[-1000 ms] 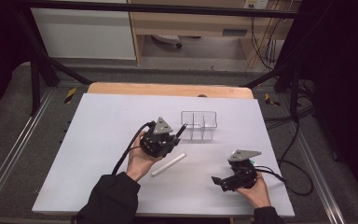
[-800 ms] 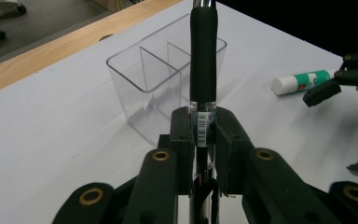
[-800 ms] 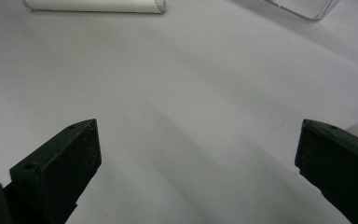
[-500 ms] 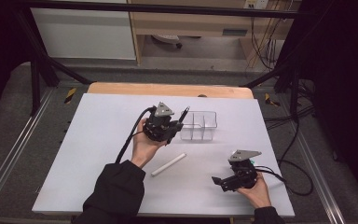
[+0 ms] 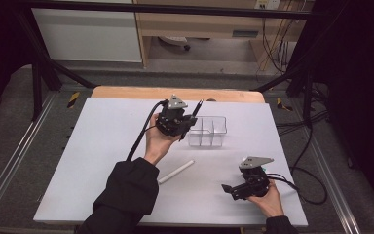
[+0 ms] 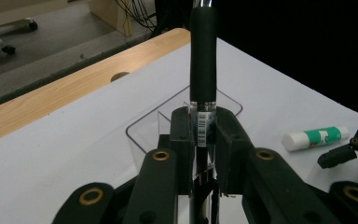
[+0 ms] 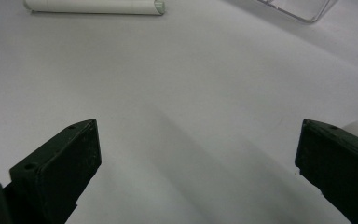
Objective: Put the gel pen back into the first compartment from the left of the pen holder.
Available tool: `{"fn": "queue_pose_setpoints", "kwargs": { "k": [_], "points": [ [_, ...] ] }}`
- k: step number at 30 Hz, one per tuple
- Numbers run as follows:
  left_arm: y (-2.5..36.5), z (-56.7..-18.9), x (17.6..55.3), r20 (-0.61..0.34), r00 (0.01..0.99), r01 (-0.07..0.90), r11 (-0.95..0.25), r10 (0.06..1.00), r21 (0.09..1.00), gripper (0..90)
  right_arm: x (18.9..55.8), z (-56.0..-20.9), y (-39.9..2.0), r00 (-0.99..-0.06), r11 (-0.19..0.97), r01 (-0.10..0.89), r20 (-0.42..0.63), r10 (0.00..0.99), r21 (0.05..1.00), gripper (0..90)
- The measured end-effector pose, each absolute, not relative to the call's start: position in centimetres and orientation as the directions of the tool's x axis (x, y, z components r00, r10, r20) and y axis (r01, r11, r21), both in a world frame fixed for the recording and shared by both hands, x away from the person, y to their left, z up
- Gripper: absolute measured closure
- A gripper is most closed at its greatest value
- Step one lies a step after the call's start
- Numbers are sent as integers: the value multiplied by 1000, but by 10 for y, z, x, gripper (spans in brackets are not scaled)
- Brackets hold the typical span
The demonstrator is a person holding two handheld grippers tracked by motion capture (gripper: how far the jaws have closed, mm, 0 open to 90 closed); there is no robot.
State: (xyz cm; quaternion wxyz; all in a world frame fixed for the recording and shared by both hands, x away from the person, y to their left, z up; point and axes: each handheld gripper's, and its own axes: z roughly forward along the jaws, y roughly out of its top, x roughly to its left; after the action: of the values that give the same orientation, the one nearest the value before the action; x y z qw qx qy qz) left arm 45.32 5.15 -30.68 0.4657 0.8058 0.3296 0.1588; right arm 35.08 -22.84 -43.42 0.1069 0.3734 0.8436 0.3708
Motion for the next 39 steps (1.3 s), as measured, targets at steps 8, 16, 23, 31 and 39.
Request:
{"fn": "queue_pose_setpoints", "kwargs": {
  "k": [8, 16, 23, 31, 39],
  "points": [
    [38, -304, 468, -44, 726, 377, -343, 687, 861, 784, 351, -434, -229, -699, 444, 550, 100, 708, 707, 9],
    [26, -301, 481, -47, 721, 374, -332, 691, 866, 783, 350, -433, -229, -699, 442, 552, 103, 708, 707, 9],
    [19, -306, 493, -47, 716, 377, -329, 697, 866, 783, 350, -433, -229, -701, 442, 550, 104, 705, 708, 10],
    [13, -317, 505, -47, 708, 382, -326, 704, 865, 783, 350, -433, -229, -702, 442, 550, 106, 704, 709, 10],
    [14, -326, 516, -46, 697, 385, -320, 716, 865, 783, 350, -433, -229, -705, 445, 548, 104, 702, 708, 10]
  ]
}}
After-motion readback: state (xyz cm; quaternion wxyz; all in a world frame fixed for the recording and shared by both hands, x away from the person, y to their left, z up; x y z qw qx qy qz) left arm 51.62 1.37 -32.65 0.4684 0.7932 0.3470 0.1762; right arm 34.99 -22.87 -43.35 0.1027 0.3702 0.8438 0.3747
